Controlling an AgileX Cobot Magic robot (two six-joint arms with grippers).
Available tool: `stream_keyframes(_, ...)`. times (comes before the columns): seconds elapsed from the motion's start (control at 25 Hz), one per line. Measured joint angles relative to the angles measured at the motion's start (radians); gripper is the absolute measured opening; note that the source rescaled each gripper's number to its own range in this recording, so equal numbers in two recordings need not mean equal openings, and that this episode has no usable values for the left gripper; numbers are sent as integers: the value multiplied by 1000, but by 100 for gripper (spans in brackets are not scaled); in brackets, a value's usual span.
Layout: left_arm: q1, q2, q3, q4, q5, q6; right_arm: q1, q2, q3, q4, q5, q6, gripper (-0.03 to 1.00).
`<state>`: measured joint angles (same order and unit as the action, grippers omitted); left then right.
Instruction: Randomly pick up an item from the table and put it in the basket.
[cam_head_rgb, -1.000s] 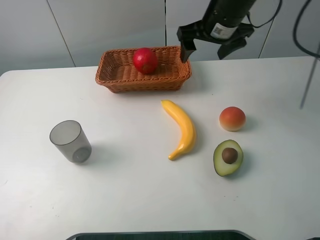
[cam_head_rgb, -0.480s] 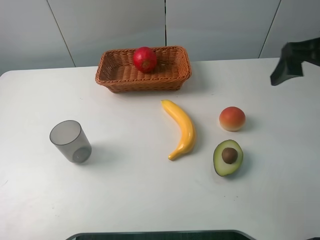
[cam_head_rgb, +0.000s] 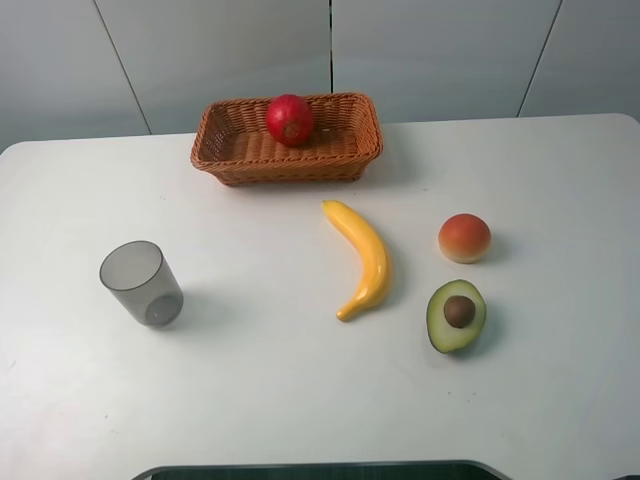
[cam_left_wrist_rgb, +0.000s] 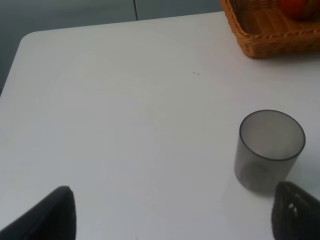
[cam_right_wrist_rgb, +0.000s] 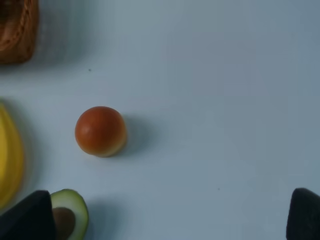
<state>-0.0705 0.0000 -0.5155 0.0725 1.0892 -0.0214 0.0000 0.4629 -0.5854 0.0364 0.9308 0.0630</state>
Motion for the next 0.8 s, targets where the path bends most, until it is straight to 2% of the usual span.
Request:
stream_keyframes(0.16,0,1,0,0,0,0,10,-179,54,0,18,-4,100)
stream_keyframes(0.52,0,1,0,0,0,2,29,-378,59,42,60,-31,100)
stream_keyframes(0.8,0,0,0,0,0,4,29,-460,60,51,182,-85,100)
